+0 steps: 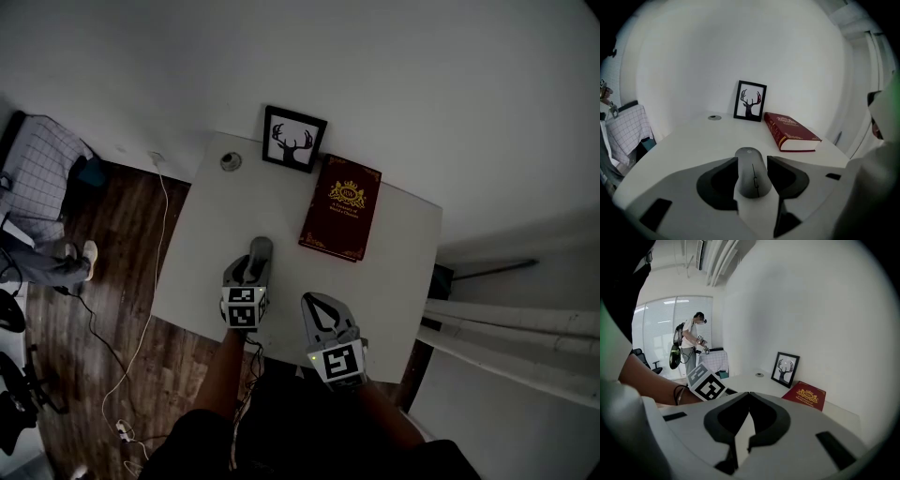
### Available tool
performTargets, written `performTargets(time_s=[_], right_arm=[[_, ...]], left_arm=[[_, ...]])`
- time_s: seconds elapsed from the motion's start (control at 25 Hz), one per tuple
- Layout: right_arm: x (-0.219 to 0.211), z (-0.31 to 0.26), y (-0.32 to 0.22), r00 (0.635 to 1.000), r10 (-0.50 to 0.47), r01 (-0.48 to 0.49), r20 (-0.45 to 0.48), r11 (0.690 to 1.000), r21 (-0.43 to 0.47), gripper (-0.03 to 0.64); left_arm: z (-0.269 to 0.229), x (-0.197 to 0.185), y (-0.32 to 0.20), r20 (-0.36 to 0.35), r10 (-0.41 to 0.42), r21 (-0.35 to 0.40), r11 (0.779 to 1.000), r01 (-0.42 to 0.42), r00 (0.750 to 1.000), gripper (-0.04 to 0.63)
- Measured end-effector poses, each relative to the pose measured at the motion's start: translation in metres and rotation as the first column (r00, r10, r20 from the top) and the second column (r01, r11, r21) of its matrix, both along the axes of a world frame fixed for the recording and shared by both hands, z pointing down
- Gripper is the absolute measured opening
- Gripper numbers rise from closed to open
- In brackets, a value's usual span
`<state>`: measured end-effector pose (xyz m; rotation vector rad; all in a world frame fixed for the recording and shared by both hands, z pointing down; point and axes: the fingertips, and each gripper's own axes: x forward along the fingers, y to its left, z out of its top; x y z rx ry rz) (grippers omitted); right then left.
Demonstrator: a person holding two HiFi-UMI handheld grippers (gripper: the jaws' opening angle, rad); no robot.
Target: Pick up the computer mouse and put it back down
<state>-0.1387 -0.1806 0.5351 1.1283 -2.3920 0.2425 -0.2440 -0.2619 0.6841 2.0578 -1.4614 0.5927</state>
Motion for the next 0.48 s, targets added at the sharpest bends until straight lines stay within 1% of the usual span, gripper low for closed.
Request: performTargets(time_s=[0.12, 0.28, 0.36, 0.48], right_arm=[[-0.005, -0.001, 0.001, 1.0, -0.004, 0.004, 0.002, 1.0, 0.003, 0.019], [-0.012, -0.003, 0.002, 1.0, -0.004, 0.004, 0.012, 1.0, 0.007, 0.02], [-0.015, -0.003, 0.003, 1.0, -0.002, 0.002, 0.02, 1.0, 0.008, 0.019], [-0.021, -0.004, 0.003, 0.999, -0.001, 0.001, 0.036, 1.0, 0.014, 0.02]], left_arm=[[-0.01, 0.0, 0.005, -0.004, 0.007, 0.018, 1.0, -0.007, 1.0, 0.182], [-0.031, -0.001, 0.015, -0.006, 0.011, 0.052, 0.999, -0.011, 1.0, 0.144], [-0.042, -0.001, 0.022, -0.017, 0.009, 0.068, 0.998, -0.007, 1.0, 0.098], [-0.059, -0.005, 0.034, -0.01, -0.002, 0.108, 0.994, 0.003, 1.0, 0.051]])
